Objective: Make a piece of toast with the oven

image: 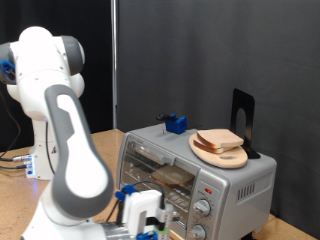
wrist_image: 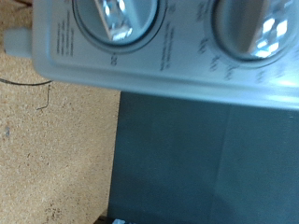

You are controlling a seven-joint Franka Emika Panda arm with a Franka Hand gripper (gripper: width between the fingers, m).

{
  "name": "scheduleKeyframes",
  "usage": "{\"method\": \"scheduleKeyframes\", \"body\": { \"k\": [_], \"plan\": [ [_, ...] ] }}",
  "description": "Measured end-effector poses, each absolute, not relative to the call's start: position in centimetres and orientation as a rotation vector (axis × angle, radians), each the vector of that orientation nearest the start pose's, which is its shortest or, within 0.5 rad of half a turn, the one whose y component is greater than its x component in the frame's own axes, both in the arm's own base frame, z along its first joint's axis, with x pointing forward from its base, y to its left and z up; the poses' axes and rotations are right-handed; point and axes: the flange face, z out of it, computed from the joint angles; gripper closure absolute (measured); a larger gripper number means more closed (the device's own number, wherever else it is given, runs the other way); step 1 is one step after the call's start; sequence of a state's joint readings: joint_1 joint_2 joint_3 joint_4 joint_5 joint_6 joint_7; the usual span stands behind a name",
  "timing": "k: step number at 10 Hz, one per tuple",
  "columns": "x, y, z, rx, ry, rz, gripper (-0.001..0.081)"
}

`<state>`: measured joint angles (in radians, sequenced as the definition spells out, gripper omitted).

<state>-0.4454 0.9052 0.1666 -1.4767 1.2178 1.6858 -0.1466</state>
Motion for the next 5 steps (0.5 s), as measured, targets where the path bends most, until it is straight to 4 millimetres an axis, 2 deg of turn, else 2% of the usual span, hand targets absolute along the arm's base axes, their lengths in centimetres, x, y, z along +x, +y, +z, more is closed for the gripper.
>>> {"method": "scheduleKeyframes", "body": {
  "k": [3, 5],
  "plan": [
    [65.5, -16.8, 17.9, -1.598, 0.725, 0.297, -0.0002],
    [64.9, -17.1, 18.2, -1.596, 0.731, 0.296, -0.0002]
  ]
}}
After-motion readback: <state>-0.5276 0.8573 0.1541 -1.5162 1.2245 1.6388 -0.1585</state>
